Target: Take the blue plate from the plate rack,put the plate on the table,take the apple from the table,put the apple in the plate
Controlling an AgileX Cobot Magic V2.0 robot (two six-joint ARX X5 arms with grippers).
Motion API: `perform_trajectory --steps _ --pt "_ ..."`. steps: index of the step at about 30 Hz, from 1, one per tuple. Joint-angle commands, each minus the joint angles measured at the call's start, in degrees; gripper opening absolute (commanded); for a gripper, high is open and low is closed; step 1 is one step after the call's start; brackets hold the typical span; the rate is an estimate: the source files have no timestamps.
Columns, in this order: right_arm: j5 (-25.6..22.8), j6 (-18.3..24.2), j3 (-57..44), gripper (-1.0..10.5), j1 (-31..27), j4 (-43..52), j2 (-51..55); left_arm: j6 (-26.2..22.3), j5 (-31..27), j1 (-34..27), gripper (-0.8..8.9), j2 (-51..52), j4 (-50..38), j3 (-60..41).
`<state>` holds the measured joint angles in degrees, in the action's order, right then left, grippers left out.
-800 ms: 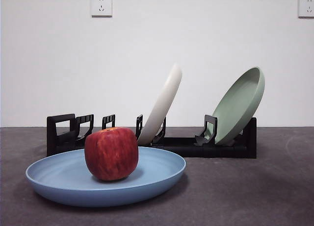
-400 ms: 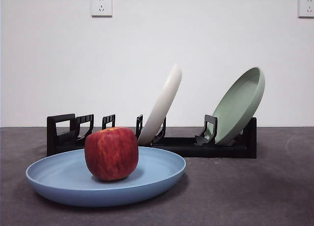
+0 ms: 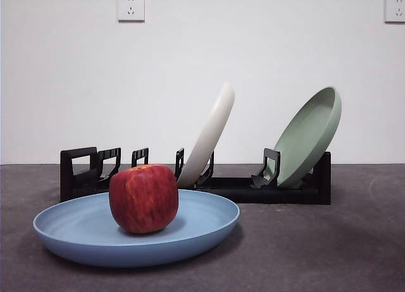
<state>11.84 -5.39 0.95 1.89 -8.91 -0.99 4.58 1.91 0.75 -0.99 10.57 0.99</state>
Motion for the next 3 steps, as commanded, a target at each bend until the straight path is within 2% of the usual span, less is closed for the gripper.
perform_trajectory --steps 1,3 --pt "-0.2 -0.6 -0.6 0.0 0.1 -0.6 0.0 0.3 -0.2 -0.1 -0.03 0.2 -0.1 -0.8" --pt "-0.2 -0.6 -0.6 0.0 0.1 -0.6 0.0 0.3 -0.2 -0.1 -0.03 0.2 -0.1 -0.8"
